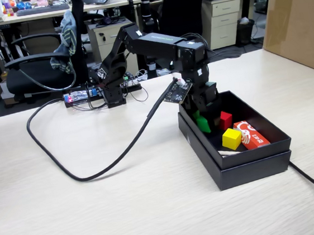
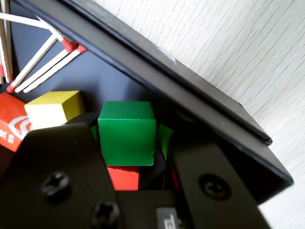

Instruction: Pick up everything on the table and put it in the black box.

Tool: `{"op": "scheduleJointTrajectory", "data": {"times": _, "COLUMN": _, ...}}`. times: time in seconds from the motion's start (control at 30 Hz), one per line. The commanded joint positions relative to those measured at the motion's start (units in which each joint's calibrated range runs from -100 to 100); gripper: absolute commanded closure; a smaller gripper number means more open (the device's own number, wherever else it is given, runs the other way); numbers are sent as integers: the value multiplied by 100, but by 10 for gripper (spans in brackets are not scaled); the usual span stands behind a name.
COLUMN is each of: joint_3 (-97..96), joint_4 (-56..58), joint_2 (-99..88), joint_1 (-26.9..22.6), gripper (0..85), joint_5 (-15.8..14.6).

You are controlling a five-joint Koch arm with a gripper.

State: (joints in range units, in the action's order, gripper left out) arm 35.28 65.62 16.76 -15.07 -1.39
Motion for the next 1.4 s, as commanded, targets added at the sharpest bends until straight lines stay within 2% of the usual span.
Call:
{"op": "scheduleJointTrajectory", "data": {"times": 0.0, "joint_3": 198, "joint_4": 34, "joint_2": -41, "joint_1": 5, "gripper": 845, "joint_5": 20}}
{"op": "scheduleJointTrajectory", "data": {"times": 0.1, "joint_3": 207, "joint_4": 34, "joint_2": 51, "joint_1": 0, "gripper": 842, "joint_5": 10}}
{"op": "scheduleJointTrajectory", "data": {"times": 0.2, "joint_3": 162, "joint_4": 34, "joint_2": 85, "joint_1": -10, "gripper": 702, "joint_5": 5}}
{"op": "scheduleJointTrajectory", "data": {"times": 0.3, "joint_3": 144, "joint_4": 34, "joint_2": 131, "joint_1": -15, "gripper": 690, "joint_5": 5}}
{"op": "scheduleJointTrajectory", "data": {"times": 0.33, "joint_3": 135, "joint_4": 34, "joint_2": 131, "joint_1": -15, "gripper": 661, "joint_5": 5}}
{"op": "scheduleJointTrajectory", "data": {"times": 0.37, "joint_3": 98, "joint_4": 34, "joint_2": 131, "joint_1": -10, "gripper": 573, "joint_5": 10}}
{"op": "scheduleJointTrajectory", "data": {"times": 0.43, "joint_3": 107, "joint_4": 34, "joint_2": 85, "joint_1": -10, "gripper": 548, "joint_5": 15}}
{"op": "scheduleJointTrajectory", "data": {"times": 0.57, "joint_3": 117, "joint_4": 34, "joint_2": -122, "joint_1": -10, "gripper": 438, "joint_5": 20}}
{"op": "scheduleJointTrajectory", "data": {"times": 0.8, "joint_3": 135, "joint_4": -1, "joint_2": -1407, "joint_1": -29, "gripper": 398, "joint_5": 10}}
{"op": "scheduleJointTrajectory", "data": {"times": 1.0, "joint_3": -282, "joint_4": -9, "joint_2": -3438, "joint_1": 117, "gripper": 395, "joint_5": -5}}
{"op": "scheduleJointTrajectory", "data": {"times": 1.17, "joint_3": -1515, "joint_4": -208, "joint_2": -5411, "joint_1": 435, "gripper": 387, "joint_5": 20}}
{"op": "scheduleJointTrajectory", "data": {"times": 1.37, "joint_3": -3891, "joint_4": -839, "joint_2": -7614, "joint_1": 918, "gripper": 364, "joint_5": 151}}
